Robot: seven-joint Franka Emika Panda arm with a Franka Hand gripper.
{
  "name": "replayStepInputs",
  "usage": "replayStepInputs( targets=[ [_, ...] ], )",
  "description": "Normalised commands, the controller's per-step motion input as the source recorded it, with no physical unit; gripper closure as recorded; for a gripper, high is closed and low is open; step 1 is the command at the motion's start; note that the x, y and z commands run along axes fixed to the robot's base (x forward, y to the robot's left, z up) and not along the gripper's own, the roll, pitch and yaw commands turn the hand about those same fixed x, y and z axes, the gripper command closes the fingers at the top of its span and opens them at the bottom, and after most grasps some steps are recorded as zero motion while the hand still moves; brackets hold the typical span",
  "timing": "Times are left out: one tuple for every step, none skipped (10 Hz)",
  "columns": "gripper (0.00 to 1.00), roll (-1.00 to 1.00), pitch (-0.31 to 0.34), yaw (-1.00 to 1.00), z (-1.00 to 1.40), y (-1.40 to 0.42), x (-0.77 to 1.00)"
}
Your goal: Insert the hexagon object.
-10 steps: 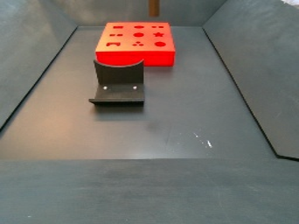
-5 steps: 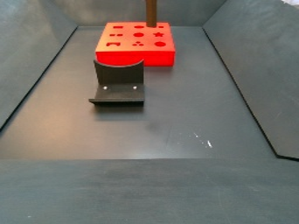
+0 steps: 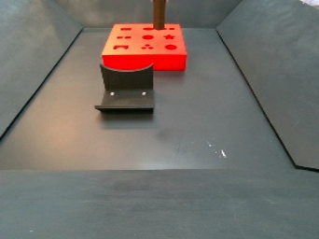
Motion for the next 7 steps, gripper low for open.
replayStepInputs(
  targets=[
    [1.00, 0.20, -0.159, 0.21, -0.36, -0.06, -0.21],
    [1.00, 0.24, -0.310, 0.53, -0.40, 0.00, -0.34],
    [1.00, 0.21, -0.269, 0.49, -0.13, -0.03, -0.31],
    [1.00, 0.25, -0.209, 0.34, 0.00, -0.16, -0.22],
    [1.00, 0.21, -0.139, 0.10, 0.00, -0.07, -0.13],
    [1.00, 0.05, -0.001, 0.00, -0.01, 0.00, -0.06],
    [1.00, 0.16, 0.000, 0.00, -0.25, 0.04, 0.00]
  ],
)
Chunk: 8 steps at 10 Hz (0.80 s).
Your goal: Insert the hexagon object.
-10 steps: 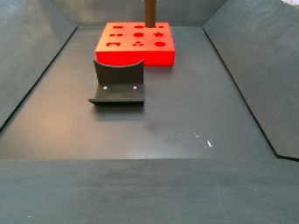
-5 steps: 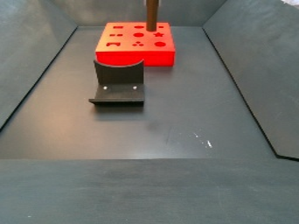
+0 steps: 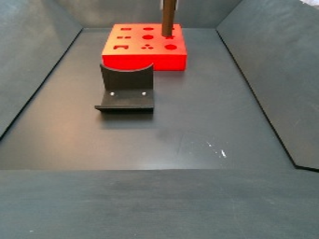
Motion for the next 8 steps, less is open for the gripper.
replayStepInputs(
  targets=[
    [1.00, 0.09, 0.003, -0.08, -0.35, 0.18, 0.00],
    [1.00, 0.00, 0.000, -0.06, -0.31, 0.11, -0.01],
    [1.00, 0.00, 0.000, 0.00, -0.29, 0.01, -0.01],
    [1.00, -0.06, 0.000, 0.00, -0.23, 0.00, 0.00],
    [1.00, 0.00, 0.000, 0.00, -0.27, 0.00, -0.05],
    [1.00, -0.01, 0.000, 0.00, -0.26, 0.02, -0.04],
    [1.00, 0.00, 0.000, 0.00, -0.27, 0.06, -0.02],
    [1.00, 0.00, 0.000, -0.05, -0.25, 0.12, -0.13]
  ],
)
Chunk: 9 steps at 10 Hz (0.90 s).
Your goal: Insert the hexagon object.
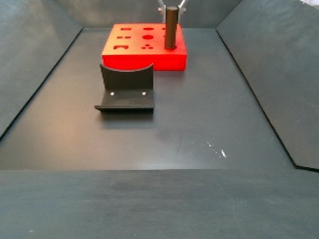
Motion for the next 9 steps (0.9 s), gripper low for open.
replayStepInputs(
  targets=[
    [1.00, 0.00, 0.000, 0.00, -0.26, 0.02, 0.00],
    [1.00, 0.00, 0.000, 0.00, -0.24, 0.03, -0.03],
    [1.00, 0.00, 0.000, 0.00, -0.17, -0.02, 0.00],
    [1.00, 0.05, 0.016, 0.02, -0.17, -0.11, 0.22],
    [1.00, 0.01, 0.021, 0.01, -0.21, -0.09, 0.24],
    [1.00, 0.00, 0.000, -0.04, -0.21, 0.00, 0.00],
    [1.00, -0.02, 0.000, -0.23, -0.21, 0.00, -0.15],
    [1.00, -0.02, 0.000, -0.13, -0.17, 0.00, 0.00],
    [1.00, 0.01, 0.000, 0.00, -0.12, -0.05, 0.00]
  ],
)
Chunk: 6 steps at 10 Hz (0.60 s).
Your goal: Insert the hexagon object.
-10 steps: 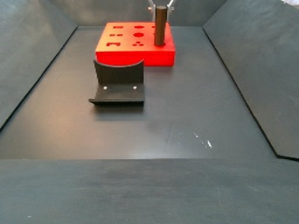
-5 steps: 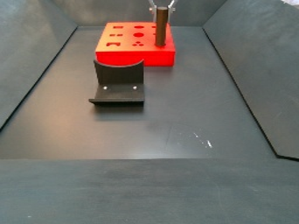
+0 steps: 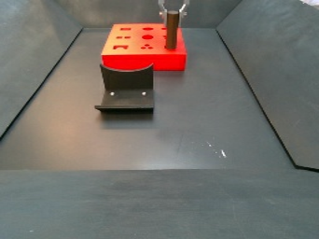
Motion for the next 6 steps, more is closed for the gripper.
replayStepInputs(
  targets=[
    [1.00, 0.01, 0.000, 0.00, -0.13, 0.00, 0.00],
    [1.00, 0.00, 0.000, 0.00, -0.12, 0.00, 0.00],
    [1.00, 0.00, 0.000, 0.00, 0.00, -0.02, 0.00],
    [1.00, 0.00, -0.060, 0.00, -0.63, 0.00, -0.03],
    [1.00, 0.00, 0.000, 0.00, -0.87, -0.01, 0.00],
    [1.00, -0.06, 0.000, 0.00, -1.00, 0.00, 0.01]
  ],
)
